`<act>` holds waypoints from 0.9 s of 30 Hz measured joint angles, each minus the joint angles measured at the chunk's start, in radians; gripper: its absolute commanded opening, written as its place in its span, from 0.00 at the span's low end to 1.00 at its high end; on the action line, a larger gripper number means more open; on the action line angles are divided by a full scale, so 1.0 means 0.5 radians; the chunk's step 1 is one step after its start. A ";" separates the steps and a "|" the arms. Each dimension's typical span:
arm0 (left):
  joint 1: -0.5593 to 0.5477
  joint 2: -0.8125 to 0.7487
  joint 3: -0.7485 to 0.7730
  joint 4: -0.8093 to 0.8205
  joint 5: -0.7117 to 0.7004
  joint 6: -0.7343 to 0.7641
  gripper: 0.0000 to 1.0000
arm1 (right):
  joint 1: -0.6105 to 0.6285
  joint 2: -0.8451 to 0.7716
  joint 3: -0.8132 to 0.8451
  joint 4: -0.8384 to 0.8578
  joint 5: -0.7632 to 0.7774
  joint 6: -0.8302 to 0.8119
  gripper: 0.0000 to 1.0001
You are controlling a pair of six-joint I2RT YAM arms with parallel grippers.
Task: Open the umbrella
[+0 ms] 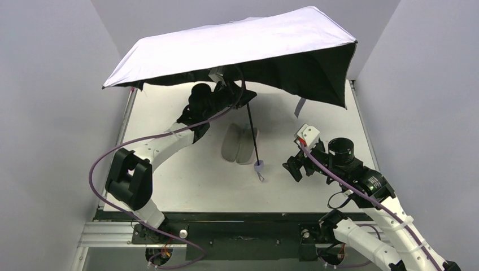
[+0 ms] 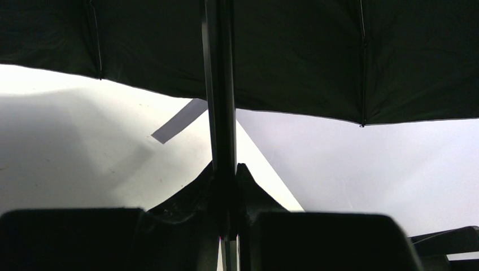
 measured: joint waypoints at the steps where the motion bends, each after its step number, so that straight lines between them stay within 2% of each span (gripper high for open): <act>1: -0.003 0.001 -0.002 0.011 -0.010 0.008 0.00 | 0.000 -0.001 -0.005 -0.007 0.002 -0.007 0.76; 11: -0.041 0.033 -0.253 0.109 -0.062 0.146 0.00 | 0.000 -0.052 -0.138 -0.049 0.037 -0.127 0.77; 13: -0.041 0.043 -0.311 0.137 -0.063 0.174 0.04 | 0.000 -0.063 -0.170 -0.063 0.052 -0.155 0.77; 17: -0.041 0.047 -0.388 0.184 -0.062 0.206 0.17 | 0.000 -0.083 -0.199 -0.089 0.069 -0.196 0.77; 20: -0.041 0.045 -0.414 0.204 -0.060 0.223 0.43 | 0.000 -0.098 -0.216 -0.090 0.075 -0.214 0.77; 22: -0.041 0.040 -0.430 0.208 -0.060 0.239 0.54 | 0.000 -0.108 -0.230 -0.093 0.077 -0.224 0.77; 25: -0.041 0.007 -0.475 0.198 -0.058 0.266 0.63 | 0.000 -0.111 -0.243 -0.098 0.083 -0.233 0.77; 26: -0.041 -0.011 -0.494 0.185 -0.059 0.277 0.70 | 0.000 -0.111 -0.248 -0.097 0.083 -0.237 0.77; 27: -0.041 -0.034 -0.510 0.170 -0.059 0.294 0.73 | 0.000 -0.111 -0.255 -0.099 0.083 -0.243 0.77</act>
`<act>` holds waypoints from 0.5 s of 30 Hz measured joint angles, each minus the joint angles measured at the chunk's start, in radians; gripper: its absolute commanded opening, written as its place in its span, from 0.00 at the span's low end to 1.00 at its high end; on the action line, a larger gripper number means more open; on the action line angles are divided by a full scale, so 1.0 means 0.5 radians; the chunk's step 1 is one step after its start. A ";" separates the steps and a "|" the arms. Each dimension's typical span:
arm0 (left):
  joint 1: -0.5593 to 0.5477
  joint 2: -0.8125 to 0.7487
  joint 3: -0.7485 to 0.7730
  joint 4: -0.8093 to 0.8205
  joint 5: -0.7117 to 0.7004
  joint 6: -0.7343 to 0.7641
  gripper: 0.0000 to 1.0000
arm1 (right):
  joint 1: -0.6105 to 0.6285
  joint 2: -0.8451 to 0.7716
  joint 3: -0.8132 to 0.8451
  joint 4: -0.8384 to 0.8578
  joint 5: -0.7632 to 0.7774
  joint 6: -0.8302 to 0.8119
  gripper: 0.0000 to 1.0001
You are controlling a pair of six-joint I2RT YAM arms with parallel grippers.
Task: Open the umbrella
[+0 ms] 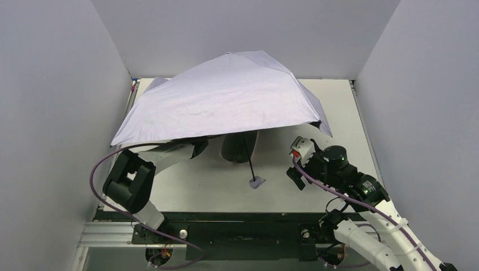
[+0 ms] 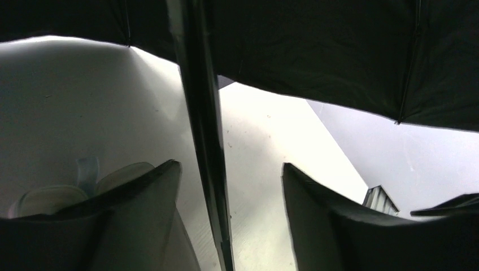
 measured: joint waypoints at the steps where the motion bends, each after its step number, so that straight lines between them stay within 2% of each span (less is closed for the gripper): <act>1: 0.000 -0.020 -0.017 -0.011 0.001 0.012 0.78 | 0.000 0.000 -0.005 0.000 0.000 -0.005 0.77; 2: 0.000 -0.050 -0.036 -0.033 0.000 0.032 0.81 | 0.000 -0.001 -0.010 -0.004 0.000 -0.008 0.77; 4: -0.002 -0.114 -0.076 -0.092 0.000 0.086 0.97 | 0.000 -0.001 -0.019 -0.004 0.000 -0.014 0.77; 5: -0.003 -0.143 -0.088 -0.134 0.000 0.120 1.00 | 0.000 -0.003 -0.024 -0.004 -0.001 -0.018 0.77; 15: -0.027 -0.412 -0.142 -0.861 -0.026 0.587 0.97 | 0.000 -0.023 -0.093 -0.004 -0.003 -0.039 0.81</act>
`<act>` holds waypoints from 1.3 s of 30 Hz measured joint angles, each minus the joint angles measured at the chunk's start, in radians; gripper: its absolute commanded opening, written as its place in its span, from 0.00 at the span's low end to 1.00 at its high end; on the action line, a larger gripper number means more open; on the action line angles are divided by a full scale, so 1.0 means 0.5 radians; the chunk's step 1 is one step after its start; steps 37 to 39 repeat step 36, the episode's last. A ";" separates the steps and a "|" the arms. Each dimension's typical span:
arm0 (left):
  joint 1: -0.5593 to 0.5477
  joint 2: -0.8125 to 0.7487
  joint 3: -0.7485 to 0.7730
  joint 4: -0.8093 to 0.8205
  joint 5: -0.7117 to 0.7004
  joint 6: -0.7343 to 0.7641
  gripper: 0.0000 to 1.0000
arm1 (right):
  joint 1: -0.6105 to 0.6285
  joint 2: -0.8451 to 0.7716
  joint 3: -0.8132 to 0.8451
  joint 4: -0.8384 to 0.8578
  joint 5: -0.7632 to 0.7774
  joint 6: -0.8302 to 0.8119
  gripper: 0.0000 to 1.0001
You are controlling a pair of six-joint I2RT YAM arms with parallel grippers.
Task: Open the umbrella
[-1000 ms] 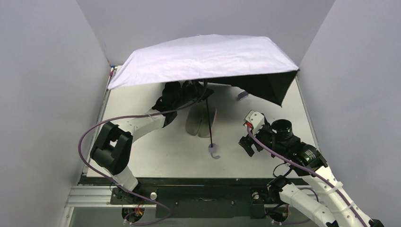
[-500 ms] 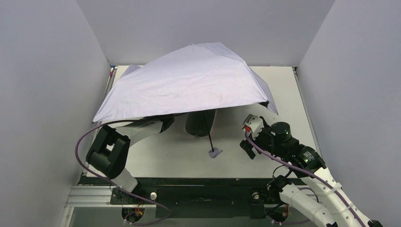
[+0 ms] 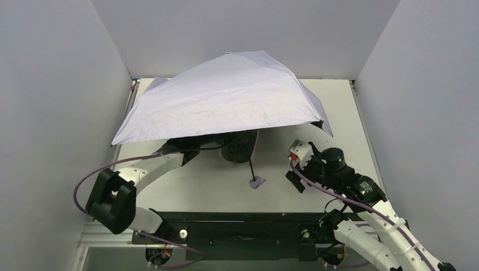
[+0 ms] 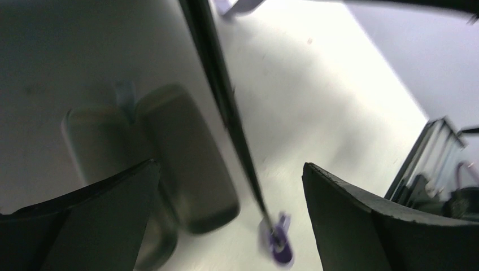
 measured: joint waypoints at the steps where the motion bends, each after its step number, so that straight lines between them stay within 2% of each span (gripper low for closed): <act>1: -0.001 -0.031 -0.008 -0.086 -0.009 0.061 0.97 | 0.000 -0.002 -0.011 0.000 0.000 -0.008 0.81; 14: 0.007 -0.591 -0.049 -1.258 -0.309 0.912 0.97 | 0.001 -0.282 -0.169 -0.016 0.153 -0.143 0.81; 19: 0.040 -0.761 -0.063 -1.581 -0.589 1.103 0.97 | 0.000 -0.477 -0.232 -0.024 0.345 -0.234 0.82; 28: 0.122 -1.130 -0.249 -1.743 -1.064 1.212 0.97 | 0.000 -0.795 -0.320 -0.121 0.728 -0.386 0.84; 34: 0.259 -1.146 -0.302 -1.742 -1.161 1.218 0.97 | -0.023 -0.848 -0.328 -0.142 0.867 -0.404 0.84; 39: 0.289 -1.151 -0.302 -1.737 -1.170 1.218 0.97 | -0.038 -0.860 -0.328 -0.159 0.886 -0.405 0.84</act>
